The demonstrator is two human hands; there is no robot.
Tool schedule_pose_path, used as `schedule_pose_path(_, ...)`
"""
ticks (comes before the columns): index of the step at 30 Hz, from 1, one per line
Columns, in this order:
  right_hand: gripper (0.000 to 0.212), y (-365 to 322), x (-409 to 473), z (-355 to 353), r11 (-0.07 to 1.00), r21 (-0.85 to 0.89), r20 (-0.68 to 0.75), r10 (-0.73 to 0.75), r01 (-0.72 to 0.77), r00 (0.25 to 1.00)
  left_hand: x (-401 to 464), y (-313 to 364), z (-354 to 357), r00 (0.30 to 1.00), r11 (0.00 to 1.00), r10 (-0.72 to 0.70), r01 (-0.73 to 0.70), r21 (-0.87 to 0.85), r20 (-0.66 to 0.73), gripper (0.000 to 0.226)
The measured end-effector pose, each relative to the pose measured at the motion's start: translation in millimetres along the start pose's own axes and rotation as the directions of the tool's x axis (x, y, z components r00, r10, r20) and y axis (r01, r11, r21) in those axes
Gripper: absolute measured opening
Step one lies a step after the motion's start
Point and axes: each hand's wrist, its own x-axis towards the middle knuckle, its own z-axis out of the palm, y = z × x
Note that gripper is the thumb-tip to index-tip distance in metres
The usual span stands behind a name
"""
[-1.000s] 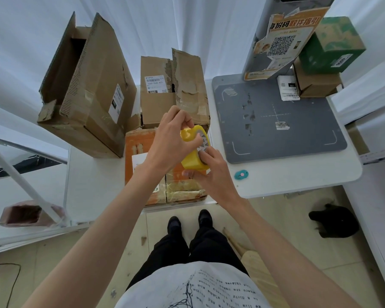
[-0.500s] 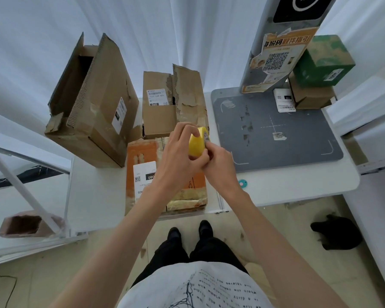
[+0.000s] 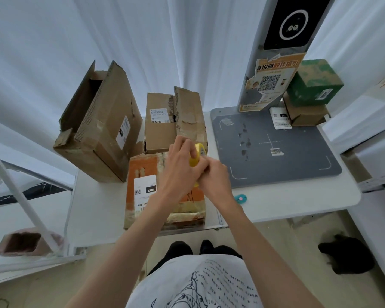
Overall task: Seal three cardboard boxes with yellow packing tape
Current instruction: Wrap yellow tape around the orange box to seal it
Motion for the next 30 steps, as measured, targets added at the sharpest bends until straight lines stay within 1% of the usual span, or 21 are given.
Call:
schedule_pose_path(3, 0.015, 1, 2, -5, 1.000, -0.016, -0.001, -0.015, 0.015, 1.000, 1, 1, 5, 1.000, 1.000, -0.023, 0.023, -0.007, -0.018, 0.023)
schedule_pose_path(8, 0.010, 5, 4, -5, 1.000, -0.027, 0.010, 0.011, -0.010, 1.000, 3, 3, 11, 0.999, 0.999, -0.031, 0.031, 0.028, -0.022, 0.026)
schedule_pose_path(12, 0.016, 8, 2, -3, 0.999, -0.027, 0.017, 0.031, -0.031, 0.999, -1, 4, 15, 0.998, 0.998, -0.044, 0.046, 0.040, -0.044, 0.024)
schedule_pose_path(16, 0.012, 10, 2, -4, 0.999, -0.019, 0.026, 0.031, -0.030, 0.999, -6, 3, 19, 0.995, 0.997, -0.078, 0.078, -0.015, -0.065, 0.020)
schedule_pose_path(19, 0.013, 13, 2, -2, 0.999, -0.014, 0.025, 0.035, -0.034, 0.999, -8, 1, 20, 0.993, 0.995, -0.094, 0.092, -0.041, -0.074, 0.019)
schedule_pose_path(22, 0.011, 15, 0, 1, 0.999, 0.001, 0.030, 0.040, -0.040, 0.999, -9, 1, 21, 0.992, 0.995, -0.096, 0.094, -0.027, -0.078, 0.016)
schedule_pose_path(25, 0.016, 18, 1, 3, 0.999, -0.021, 0.019, 0.037, -0.036, 0.999, -12, -2, 24, 0.993, 0.997, -0.076, 0.076, -0.002, -0.095, 0.017)
schedule_pose_path(27, 0.015, 19, 1, 4, 0.999, -0.022, 0.029, 0.048, -0.047, 0.998, -12, -5, 23, 0.993, 0.996, -0.086, 0.086, -0.001, -0.078, 0.016)
schedule_pose_path(30, 0.012, 21, -1, 6, 0.998, -0.018, 0.042, 0.059, -0.058, 0.997, -10, -8, 21, 0.995, 0.995, -0.095, 0.095, 0.033, -0.026, 0.024)
